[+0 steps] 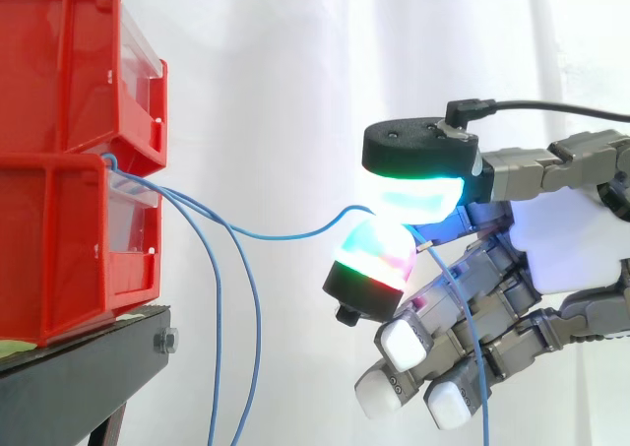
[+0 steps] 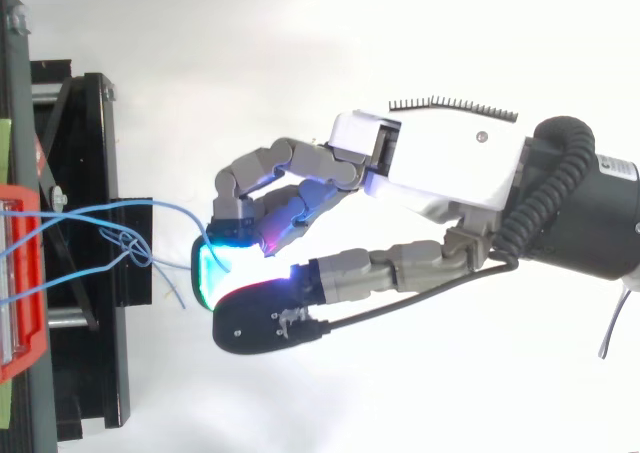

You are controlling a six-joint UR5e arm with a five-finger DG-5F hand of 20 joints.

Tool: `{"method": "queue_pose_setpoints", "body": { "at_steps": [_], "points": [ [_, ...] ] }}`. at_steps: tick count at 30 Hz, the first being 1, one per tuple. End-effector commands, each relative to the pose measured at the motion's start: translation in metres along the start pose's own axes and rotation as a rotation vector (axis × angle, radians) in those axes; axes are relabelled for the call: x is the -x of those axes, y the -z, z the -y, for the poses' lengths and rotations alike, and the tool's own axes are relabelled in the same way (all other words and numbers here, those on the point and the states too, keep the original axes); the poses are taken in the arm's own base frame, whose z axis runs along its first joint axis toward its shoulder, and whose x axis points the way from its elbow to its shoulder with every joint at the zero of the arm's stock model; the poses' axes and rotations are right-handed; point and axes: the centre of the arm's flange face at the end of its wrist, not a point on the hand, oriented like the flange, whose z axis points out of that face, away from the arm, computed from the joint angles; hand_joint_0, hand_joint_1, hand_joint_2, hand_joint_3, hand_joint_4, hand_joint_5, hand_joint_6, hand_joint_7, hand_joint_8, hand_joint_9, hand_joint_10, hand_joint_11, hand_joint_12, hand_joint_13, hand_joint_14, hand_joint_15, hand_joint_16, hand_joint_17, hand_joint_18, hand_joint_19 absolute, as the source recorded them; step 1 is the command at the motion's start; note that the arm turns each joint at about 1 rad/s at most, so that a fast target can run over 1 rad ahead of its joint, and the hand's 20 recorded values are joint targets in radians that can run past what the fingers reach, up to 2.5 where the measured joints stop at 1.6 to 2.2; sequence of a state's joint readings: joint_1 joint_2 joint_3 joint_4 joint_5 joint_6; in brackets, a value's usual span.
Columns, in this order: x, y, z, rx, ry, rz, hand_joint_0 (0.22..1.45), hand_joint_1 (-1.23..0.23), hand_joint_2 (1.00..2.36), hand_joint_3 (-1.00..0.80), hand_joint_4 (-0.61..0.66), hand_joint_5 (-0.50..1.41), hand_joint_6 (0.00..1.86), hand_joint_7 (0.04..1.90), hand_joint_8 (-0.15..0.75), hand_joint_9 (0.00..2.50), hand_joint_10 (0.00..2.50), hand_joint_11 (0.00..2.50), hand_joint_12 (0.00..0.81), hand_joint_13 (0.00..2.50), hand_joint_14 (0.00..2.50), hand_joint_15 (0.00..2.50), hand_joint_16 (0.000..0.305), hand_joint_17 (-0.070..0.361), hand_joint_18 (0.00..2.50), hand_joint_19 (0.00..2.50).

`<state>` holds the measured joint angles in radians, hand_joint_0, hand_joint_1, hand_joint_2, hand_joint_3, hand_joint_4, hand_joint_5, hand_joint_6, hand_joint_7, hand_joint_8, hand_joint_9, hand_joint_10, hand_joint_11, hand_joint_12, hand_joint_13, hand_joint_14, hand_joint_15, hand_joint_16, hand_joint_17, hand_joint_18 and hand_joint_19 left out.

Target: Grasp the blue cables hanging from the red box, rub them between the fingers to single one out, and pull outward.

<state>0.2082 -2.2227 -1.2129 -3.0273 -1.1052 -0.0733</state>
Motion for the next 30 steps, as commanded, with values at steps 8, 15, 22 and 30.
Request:
{"method": "queue_pose_setpoints", "body": {
  "at_steps": [8, 15, 22, 30],
  "points": [
    [-0.0021, -0.0007, -0.0002, 0.01, -0.001, -0.014, 0.6, -0.75, 1.03, -0.03, 0.21, -0.18, 0.86, 1.23, 0.348, 0.81, 0.01, 0.57, 0.372, 0.69, 0.02, 0.45, 0.049, 0.11, 0.57, 0.6],
    [-0.0021, -0.0007, -0.0002, 0.01, -0.001, -0.014, 0.6, -0.75, 1.03, -0.03, 0.21, -0.18, 0.86, 1.22, 0.351, 0.8, 0.01, 0.56, 0.37, 0.68, 0.02, 0.45, 0.049, 0.11, 0.57, 0.6],
    [-0.0019, -0.0007, -0.0002, 0.01, -0.001, -0.013, 0.6, -0.75, 1.03, -0.03, 0.21, -0.18, 0.86, 1.23, 0.347, 0.8, 0.01, 0.56, 0.371, 0.68, 0.01, 0.45, 0.049, 0.11, 0.56, 0.59],
    [-0.0019, -0.0007, -0.0002, 0.01, -0.001, -0.013, 0.6, -0.75, 1.03, -0.03, 0.21, -0.18, 0.86, 1.23, 0.349, 0.82, 0.01, 0.58, 0.379, 0.69, 0.01, 0.45, 0.049, 0.111, 0.58, 0.6]
  ]
}}
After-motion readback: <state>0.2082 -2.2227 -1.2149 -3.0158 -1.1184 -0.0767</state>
